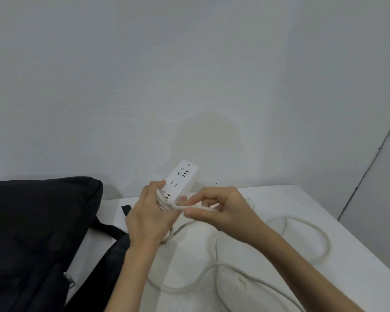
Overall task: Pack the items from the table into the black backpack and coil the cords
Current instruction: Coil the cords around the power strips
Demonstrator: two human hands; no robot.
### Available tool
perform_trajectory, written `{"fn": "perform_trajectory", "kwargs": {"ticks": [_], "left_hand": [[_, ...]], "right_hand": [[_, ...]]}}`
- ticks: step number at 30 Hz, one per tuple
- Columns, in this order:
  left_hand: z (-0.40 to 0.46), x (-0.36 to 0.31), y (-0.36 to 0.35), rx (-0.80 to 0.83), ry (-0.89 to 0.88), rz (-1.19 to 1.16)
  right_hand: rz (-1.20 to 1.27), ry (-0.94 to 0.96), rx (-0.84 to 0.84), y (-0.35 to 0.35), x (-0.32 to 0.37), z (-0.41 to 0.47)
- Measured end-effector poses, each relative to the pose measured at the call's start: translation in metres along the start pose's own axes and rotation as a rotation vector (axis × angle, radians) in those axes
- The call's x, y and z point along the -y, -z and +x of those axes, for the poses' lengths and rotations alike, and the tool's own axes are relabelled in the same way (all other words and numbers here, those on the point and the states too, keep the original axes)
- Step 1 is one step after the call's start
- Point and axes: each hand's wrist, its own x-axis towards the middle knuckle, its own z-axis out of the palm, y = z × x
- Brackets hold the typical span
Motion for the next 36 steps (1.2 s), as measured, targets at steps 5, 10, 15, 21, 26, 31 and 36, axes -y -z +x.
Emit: {"fn": "perform_trajectory", "kwargs": {"ticks": [5,10,15,21,26,31,36], "left_hand": [[0.006,0.005,0.009,-0.058,0.025,-0.065],[0.009,0.007,0.03,0.003,0.013,-0.067],[0.006,0.0,0.046,0.352,-0.142,-0.081],[-0.004,-0.024,0.049,0.434,-0.35,-0.44],[0.002,-0.017,0.045,0.395,-0.308,-0.788],[0.015,-0.001,0.039,0.075,0.047,-1.112],[0.026,0.03,0.046,-0.095,0.184,-0.977]], "right_hand": [[-0.077,-0.301,0.48,0.019,-0.026,-0.017],[0.1,-0.26,0.306,0.046,-0.033,-0.019],[0.11,-0.006,-0.137,0.076,-0.007,0.019],[0.01,0.013,-0.317,0.065,-0.025,0.062],[-0.178,-0.116,-0.267,0.02,-0.068,0.052],[-0.406,-0.3,-0.262,0.008,-0.094,0.035],[0.038,-0.301,-0.365,0.02,-0.107,0.013]]}}
